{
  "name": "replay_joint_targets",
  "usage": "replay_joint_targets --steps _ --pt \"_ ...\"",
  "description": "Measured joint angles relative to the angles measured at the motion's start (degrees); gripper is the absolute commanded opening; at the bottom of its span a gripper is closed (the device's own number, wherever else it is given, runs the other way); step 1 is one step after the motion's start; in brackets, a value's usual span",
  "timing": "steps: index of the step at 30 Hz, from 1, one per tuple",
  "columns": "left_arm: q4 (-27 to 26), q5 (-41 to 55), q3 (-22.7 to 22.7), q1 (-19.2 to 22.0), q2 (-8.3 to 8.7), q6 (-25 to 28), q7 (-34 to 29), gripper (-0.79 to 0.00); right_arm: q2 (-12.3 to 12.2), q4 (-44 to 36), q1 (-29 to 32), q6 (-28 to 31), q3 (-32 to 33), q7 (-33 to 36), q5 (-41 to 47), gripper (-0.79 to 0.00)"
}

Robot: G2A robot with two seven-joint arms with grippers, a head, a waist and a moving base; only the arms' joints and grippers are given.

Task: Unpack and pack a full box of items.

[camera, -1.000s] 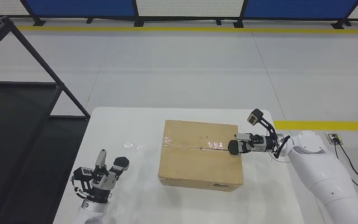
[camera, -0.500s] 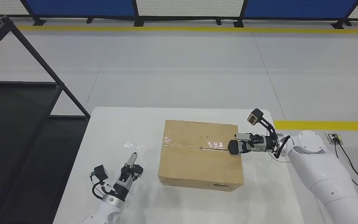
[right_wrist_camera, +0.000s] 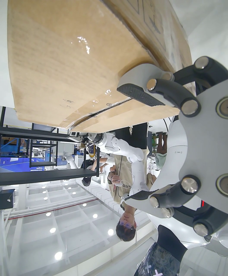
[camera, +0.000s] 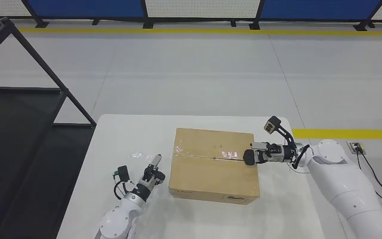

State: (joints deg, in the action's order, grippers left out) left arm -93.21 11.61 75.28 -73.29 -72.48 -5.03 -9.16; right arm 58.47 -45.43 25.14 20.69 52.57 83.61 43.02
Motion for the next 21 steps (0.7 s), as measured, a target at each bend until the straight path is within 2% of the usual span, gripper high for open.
replay_joint_targets --steps 5,13,21 --pt "2.51 2.50 -1.24 2.98 -0.60 -2.67 0.77 0.000 0.00 0.00 0.00 0.00 0.00 0.00 0.00 0.000" --pt "5.38 6.39 -2.35 5.95 -1.52 -3.92 2.97 0.000 0.00 0.00 0.00 0.00 0.00 0.00 0.00 0.000" --pt "8.82 12.89 -2.30 8.71 -2.21 -5.73 0.78 0.000 0.00 0.00 0.00 0.00 0.00 0.00 0.00 0.000"
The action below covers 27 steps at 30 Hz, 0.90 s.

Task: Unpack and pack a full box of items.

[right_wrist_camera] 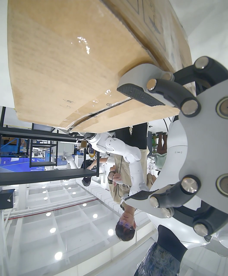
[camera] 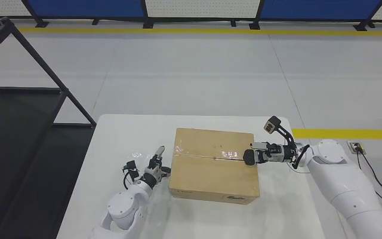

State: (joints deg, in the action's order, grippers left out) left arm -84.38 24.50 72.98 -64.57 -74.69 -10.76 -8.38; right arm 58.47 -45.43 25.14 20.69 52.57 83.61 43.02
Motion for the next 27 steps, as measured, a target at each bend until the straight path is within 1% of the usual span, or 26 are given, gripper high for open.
replay_joint_targets --steps 7,13,16,23,25,27 --pt "3.74 2.17 -0.91 2.98 -0.94 2.52 3.60 0.000 0.00 0.00 0.00 0.00 0.00 0.00 0.00 0.000" --pt "6.37 4.69 -1.13 4.76 -1.84 7.17 7.04 0.000 0.00 0.00 0.00 0.00 0.00 0.00 0.00 0.000" --pt "6.86 5.35 -0.82 4.75 -2.22 10.81 9.37 0.000 0.00 0.00 0.00 0.00 0.00 0.00 0.00 0.000" --pt "5.96 3.42 0.42 2.94 -2.70 19.74 14.54 0.000 0.00 0.00 0.00 0.00 0.00 0.00 0.00 0.000" --pt "5.90 3.05 0.48 2.70 -2.81 20.82 14.76 0.000 0.00 0.00 0.00 0.00 0.00 0.00 0.00 0.000" --pt "5.98 3.12 0.32 2.91 -2.85 19.79 13.04 0.000 0.00 0.00 0.00 0.00 0.00 0.00 0.00 0.000"
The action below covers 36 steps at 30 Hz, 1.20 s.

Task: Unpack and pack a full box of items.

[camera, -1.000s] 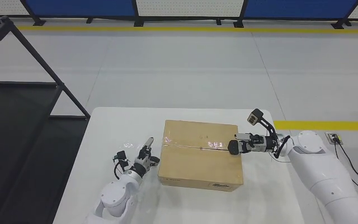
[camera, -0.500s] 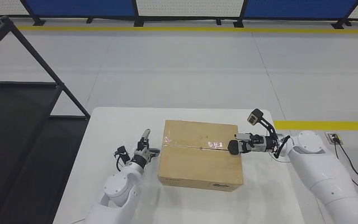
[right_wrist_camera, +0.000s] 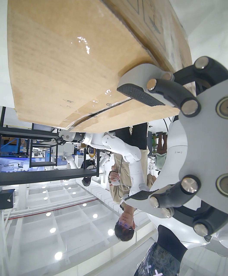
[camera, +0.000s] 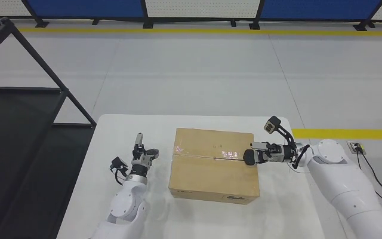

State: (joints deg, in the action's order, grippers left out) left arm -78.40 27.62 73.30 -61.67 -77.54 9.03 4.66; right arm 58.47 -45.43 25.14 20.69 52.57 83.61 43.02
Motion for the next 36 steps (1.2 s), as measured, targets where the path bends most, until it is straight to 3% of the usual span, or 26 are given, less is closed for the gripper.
replay_joint_targets --steps 10,19,27,36 --pt "1.33 0.13 -2.23 1.20 -0.37 -4.00 -8.94 0.000 0.00 0.00 0.00 0.00 0.00 0.00 0.00 0.000" --pt "4.39 2.41 -2.24 4.14 -1.13 -3.50 -9.03 0.000 0.00 0.00 0.00 0.00 0.00 0.00 0.00 0.000" --pt "4.42 4.24 -0.02 4.16 -1.62 2.41 -5.25 0.000 0.00 0.00 0.00 0.00 0.00 0.00 0.00 0.000" --pt "1.83 6.62 4.19 2.94 -1.34 5.78 -8.20 0.000 0.00 0.00 0.00 0.00 0.00 0.00 0.00 0.000"
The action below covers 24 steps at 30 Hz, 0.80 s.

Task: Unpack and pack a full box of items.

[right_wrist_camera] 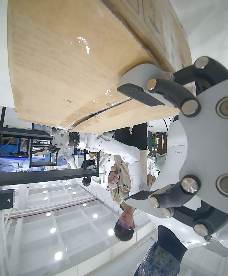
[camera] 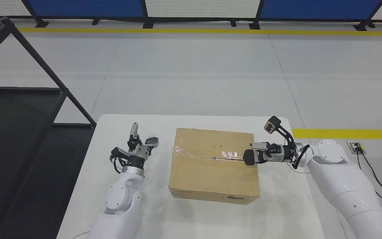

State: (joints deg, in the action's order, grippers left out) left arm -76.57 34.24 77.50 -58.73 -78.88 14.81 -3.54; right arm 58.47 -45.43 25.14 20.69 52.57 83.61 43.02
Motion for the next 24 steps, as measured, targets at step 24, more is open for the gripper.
replay_joint_targets --steps 24 --pt "-8.26 1.66 7.88 -5.97 0.42 9.10 -3.61 0.000 0.00 0.00 0.00 0.00 0.00 0.00 0.00 0.000"
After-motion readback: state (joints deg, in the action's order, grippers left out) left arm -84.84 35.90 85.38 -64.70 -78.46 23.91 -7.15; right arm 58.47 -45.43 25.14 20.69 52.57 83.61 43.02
